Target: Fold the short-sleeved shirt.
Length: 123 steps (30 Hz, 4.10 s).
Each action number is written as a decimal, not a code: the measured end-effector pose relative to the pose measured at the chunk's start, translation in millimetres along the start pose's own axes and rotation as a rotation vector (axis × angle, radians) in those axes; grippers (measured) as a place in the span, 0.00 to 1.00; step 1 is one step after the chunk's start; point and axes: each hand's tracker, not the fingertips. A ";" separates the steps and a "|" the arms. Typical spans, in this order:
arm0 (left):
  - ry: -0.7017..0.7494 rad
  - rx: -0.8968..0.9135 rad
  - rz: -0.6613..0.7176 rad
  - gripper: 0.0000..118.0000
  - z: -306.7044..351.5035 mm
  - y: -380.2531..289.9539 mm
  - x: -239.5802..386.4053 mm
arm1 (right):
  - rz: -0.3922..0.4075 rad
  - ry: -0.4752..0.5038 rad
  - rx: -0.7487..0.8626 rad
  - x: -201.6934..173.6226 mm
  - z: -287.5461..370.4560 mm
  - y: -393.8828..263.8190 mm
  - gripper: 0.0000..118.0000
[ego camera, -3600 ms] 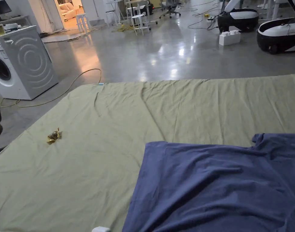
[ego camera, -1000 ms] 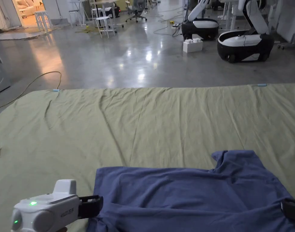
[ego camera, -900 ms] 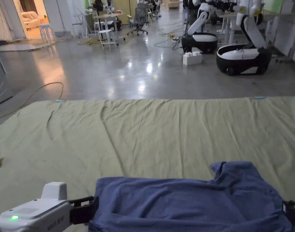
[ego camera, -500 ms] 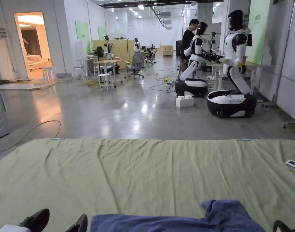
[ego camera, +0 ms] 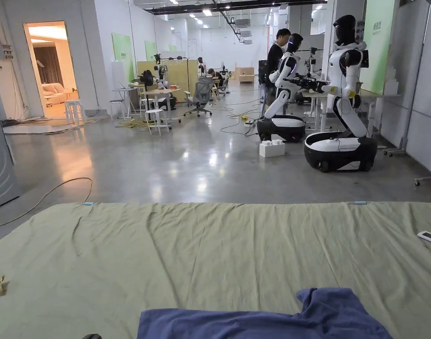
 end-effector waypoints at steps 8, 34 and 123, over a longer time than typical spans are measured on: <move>0.008 -0.117 0.053 0.00 -20.9 -21.4 -12.7 | -0.020 0.006 -0.014 5.9 -1.8 -5.6 0.00; 0.047 -0.789 0.147 0.16 -253.5 -243.3 -24.3 | -0.154 -0.068 -0.316 45.9 -28.8 -80.5 0.00; 0.020 -0.160 0.087 0.00 -4.5 -9.4 -7.5 | -0.054 0.107 -0.025 -15.3 0.6 -11.1 0.02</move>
